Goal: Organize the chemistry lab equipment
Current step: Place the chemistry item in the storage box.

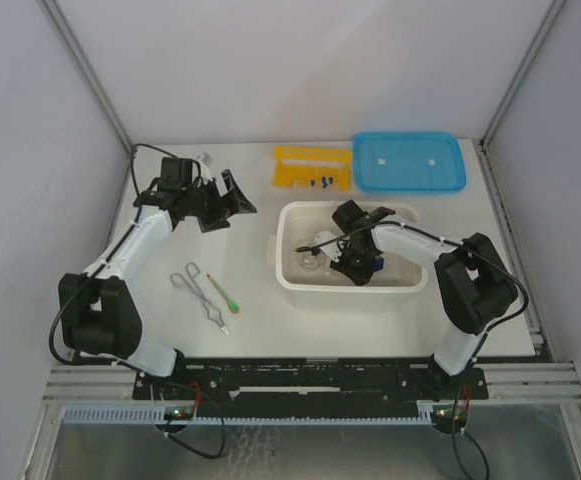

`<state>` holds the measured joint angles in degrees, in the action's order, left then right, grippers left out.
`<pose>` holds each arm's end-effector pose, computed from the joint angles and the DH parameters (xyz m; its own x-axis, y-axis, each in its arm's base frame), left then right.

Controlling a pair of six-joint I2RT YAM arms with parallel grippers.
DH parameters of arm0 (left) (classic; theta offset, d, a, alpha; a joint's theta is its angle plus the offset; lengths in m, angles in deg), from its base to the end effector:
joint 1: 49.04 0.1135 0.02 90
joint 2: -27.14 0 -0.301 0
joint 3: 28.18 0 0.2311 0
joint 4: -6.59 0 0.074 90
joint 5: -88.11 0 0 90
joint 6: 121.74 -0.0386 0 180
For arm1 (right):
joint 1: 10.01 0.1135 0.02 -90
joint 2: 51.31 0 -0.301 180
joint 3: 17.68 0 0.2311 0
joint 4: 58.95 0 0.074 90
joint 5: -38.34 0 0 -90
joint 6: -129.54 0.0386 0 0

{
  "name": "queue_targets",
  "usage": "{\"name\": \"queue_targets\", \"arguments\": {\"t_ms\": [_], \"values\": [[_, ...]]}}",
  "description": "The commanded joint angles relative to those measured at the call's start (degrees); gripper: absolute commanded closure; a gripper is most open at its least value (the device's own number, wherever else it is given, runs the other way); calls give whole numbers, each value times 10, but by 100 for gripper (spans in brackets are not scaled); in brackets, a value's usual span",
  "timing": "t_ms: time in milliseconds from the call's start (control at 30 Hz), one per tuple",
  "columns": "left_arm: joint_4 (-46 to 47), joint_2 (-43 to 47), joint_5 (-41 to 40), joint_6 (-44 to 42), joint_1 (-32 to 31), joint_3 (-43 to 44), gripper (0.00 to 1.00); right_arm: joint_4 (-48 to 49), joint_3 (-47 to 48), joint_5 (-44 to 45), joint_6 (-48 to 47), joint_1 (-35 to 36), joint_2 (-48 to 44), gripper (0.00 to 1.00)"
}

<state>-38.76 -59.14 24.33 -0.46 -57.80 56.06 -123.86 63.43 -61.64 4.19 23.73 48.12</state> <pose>0.2988 -0.0633 0.3257 -0.8461 -0.3409 -0.4098 -0.0083 0.7770 -0.6294 0.2473 0.1733 0.2266 -0.3472 -0.9171 -0.1957 -0.9378 0.3396 0.0722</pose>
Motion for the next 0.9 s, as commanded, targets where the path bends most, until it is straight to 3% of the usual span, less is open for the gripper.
{"name": "queue_targets", "arguments": {"t_ms": [0,133,267,633,867], "values": [[6,4,19,-13,0,-10,0,9,19,0,12,6,-9,83],[5,3,19,-12,-1,-11,0,7,19,4,13,5,-29,76],[-3,4,16,-17,-1,-12,0,5,20,14,17,5,-52,75],[-54,22,-25,-42,-1,-29,21,-31,90,69,69,-1,-160,75],[-98,84,-108,-49,0,-57,19,91,109,141,151,-1,-277,72]]}}
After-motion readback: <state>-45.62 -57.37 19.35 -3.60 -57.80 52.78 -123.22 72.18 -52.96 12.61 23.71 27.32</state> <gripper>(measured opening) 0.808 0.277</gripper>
